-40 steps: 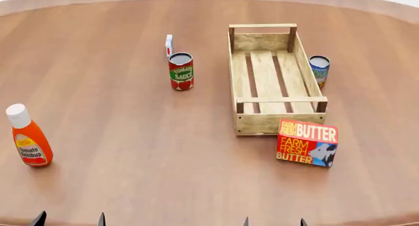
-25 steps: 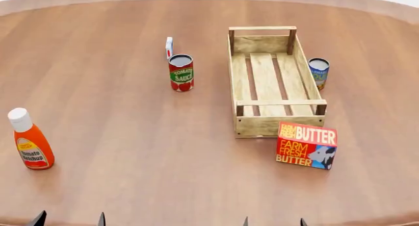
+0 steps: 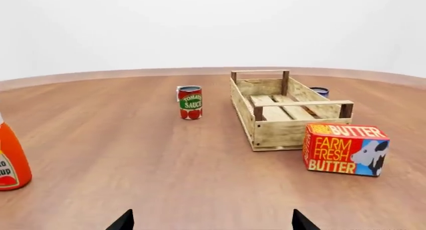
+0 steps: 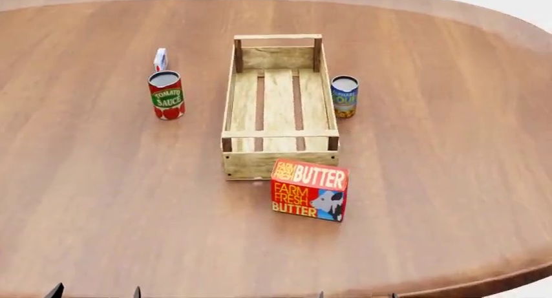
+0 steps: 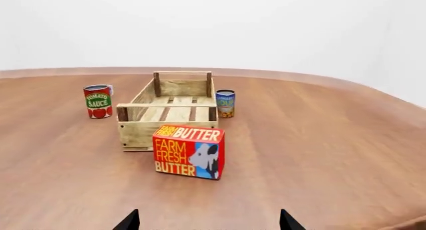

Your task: Pick up the butter and put it in the tray.

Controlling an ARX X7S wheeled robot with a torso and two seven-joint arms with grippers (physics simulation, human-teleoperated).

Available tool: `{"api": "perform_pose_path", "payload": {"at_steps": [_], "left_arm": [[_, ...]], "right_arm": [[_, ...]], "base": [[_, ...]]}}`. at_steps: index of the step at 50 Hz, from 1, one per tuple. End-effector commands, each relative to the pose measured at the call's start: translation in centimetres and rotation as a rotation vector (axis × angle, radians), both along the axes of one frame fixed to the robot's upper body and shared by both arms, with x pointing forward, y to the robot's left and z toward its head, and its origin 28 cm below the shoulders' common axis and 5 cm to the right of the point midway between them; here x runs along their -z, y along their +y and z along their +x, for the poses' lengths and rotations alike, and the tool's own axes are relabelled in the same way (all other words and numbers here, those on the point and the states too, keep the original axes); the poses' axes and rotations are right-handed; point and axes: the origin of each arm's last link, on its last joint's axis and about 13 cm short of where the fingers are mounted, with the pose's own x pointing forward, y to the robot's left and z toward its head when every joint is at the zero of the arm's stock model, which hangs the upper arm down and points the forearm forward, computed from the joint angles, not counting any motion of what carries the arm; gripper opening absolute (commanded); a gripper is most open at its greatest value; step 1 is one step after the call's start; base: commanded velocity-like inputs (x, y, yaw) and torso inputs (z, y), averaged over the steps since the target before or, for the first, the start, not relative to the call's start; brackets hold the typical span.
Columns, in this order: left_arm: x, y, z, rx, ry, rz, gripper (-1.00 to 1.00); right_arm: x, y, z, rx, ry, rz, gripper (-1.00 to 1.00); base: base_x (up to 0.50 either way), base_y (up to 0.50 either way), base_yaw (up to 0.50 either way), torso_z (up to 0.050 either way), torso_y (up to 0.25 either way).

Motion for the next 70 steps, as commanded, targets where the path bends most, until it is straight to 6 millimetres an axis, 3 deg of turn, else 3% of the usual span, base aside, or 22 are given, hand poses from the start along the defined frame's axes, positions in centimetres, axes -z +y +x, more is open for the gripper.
{"api": "perform_pose_path", "payload": {"at_steps": [1, 16, 70], "left_arm": [[0.04, -0.04, -0.06, 0.001, 0.000, 0.007, 1.00], [-0.06, -0.07, 0.11, 0.001, 0.002, 0.012, 1.00], [-0.09, -0.03, 0.08, -0.005, 0.003, 0.013, 1.00]], "right_arm": [[0.11, 0.02, -0.01, -0.002, 0.004, -0.006, 1.00], [0.16, 0.17, 0.30, 0.003, 0.024, -0.010, 1.00], [0.32, 0.25, 0.27, 0.001, 0.039, -0.013, 1.00]], "base": [[0.00, -0.50, 0.00, 0.000, 0.000], [0.01, -0.07, 0.00, 0.000, 0.000], [0.47, -0.06, 0.00, 0.000, 0.000]]}}
